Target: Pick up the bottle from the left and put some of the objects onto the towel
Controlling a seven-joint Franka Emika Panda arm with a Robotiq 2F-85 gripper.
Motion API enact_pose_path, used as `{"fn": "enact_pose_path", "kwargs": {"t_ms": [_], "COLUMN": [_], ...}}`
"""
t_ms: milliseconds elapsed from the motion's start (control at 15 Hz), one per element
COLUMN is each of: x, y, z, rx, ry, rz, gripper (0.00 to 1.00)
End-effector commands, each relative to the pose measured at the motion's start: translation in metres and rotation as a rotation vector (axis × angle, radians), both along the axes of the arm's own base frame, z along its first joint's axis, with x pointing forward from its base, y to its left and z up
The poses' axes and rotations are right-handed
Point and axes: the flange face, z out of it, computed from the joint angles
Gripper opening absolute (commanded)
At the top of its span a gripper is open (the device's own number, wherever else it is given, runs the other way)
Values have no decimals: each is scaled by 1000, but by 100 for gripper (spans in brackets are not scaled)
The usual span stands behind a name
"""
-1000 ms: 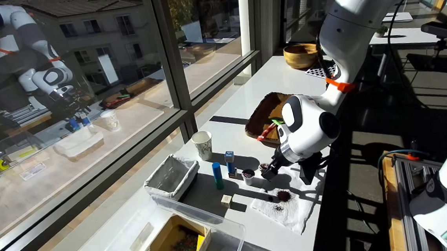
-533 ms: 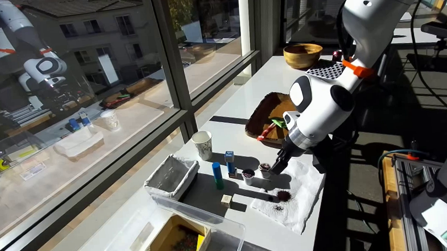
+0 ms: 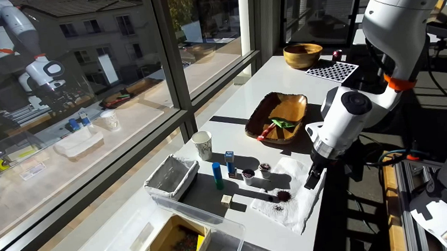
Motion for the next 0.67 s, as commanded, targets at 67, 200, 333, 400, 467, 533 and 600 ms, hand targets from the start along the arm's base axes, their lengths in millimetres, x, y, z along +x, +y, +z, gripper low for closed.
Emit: {"fn": "enact_pose_path", "kwargs": {"t_ms": [67,200,333,400,467,533,600], "x": [12,25,36,41,46,48,39], "y": [27,39,49,52,55,57,57], "z": [-11,-6,-2,1,4,7,16], "rx": [-30,-27,-28,-43,-43,-53,-57], "ry": [63,59,59,60,61,64,66], "rz": [-13,-11,-2,3,12,14,14], "gripper": [100,100,100,100,100,100,100]}}
